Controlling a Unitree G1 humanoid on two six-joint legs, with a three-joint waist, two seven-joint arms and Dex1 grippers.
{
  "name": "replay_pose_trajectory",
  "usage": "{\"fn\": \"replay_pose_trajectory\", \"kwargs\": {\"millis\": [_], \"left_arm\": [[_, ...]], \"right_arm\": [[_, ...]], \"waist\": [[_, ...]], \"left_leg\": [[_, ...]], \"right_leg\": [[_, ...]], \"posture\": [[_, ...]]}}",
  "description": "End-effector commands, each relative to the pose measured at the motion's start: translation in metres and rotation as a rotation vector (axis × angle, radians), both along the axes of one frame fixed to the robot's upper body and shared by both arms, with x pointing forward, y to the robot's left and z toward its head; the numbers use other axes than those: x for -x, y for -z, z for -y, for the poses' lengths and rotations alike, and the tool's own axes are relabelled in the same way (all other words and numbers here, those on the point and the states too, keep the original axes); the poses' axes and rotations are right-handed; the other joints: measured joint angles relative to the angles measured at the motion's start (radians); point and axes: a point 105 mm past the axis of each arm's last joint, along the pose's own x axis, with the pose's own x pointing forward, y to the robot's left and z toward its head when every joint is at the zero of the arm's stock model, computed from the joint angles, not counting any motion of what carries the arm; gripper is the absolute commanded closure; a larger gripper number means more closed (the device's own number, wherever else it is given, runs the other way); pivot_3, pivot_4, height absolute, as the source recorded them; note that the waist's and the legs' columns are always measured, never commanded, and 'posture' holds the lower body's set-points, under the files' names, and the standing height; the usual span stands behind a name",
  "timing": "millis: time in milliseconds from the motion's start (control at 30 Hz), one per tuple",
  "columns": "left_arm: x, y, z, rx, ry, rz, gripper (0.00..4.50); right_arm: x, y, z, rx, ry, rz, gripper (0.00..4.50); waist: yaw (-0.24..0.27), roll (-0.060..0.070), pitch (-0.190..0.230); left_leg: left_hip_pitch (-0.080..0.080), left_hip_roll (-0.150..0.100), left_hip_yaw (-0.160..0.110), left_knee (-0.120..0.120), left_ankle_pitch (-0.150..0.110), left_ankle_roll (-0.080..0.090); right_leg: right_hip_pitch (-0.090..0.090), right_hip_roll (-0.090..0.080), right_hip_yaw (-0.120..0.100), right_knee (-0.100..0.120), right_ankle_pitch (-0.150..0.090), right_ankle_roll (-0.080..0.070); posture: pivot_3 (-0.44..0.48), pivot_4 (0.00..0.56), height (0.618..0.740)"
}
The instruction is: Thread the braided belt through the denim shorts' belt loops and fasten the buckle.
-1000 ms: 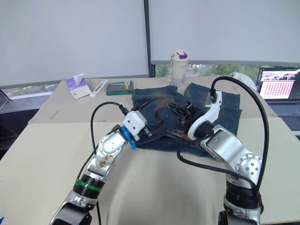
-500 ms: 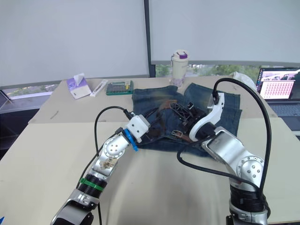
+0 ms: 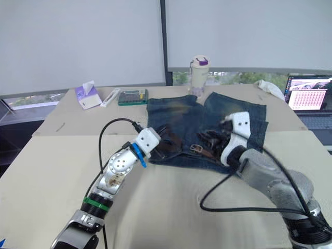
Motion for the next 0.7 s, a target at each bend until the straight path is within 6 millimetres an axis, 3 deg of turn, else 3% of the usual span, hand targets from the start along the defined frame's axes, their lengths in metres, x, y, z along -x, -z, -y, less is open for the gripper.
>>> {"fn": "replay_pose_trajectory", "kwargs": {"millis": [33,200,467,700], "left_arm": [[-0.007,0.009,-0.012,-0.097,-0.059,0.023,4.5],[-0.013,0.018,-0.018,-0.129,-0.104,0.005,4.5],[-0.011,0.021,-0.015,-0.137,-0.098,0.002,4.5],[-0.011,0.021,-0.015,-0.14,-0.101,0.005,4.5]], "right_arm": [[-0.007,0.016,0.001,0.244,-0.042,0.104,1.69],[-0.018,0.029,0.001,0.303,-0.045,0.105,1.69],[-0.037,0.034,0.0,0.36,-0.013,0.116,1.69],[-0.037,0.054,0.008,0.443,0.004,0.029,1.69]], "waist": [[-0.001,0.0,0.0],[0.008,-0.002,0.001],[0.016,-0.002,0.001],[0.017,-0.002,0.001]], "left_leg": [[0.0,0.0,0.0,0.0,0.0,0.0],[0.0,0.0,-0.004,0.0,0.0,-0.001],[0.0,0.0,-0.005,0.001,0.0,-0.001],[0.001,0.0,-0.005,0.001,0.0,-0.001]], "right_leg": [[0.0,0.0,0.0,0.0,0.0,0.0],[-0.001,-0.002,0.0,0.0,0.005,-0.008],[-0.001,-0.002,0.001,0.0,0.005,-0.008],[-0.001,-0.002,0.001,0.0,0.006,-0.008]], "posture": [[0.0,0.15,0.74],[0.0,0.15,0.74],[0.0,0.15,0.74],[0.0,0.15,0.74]]}}
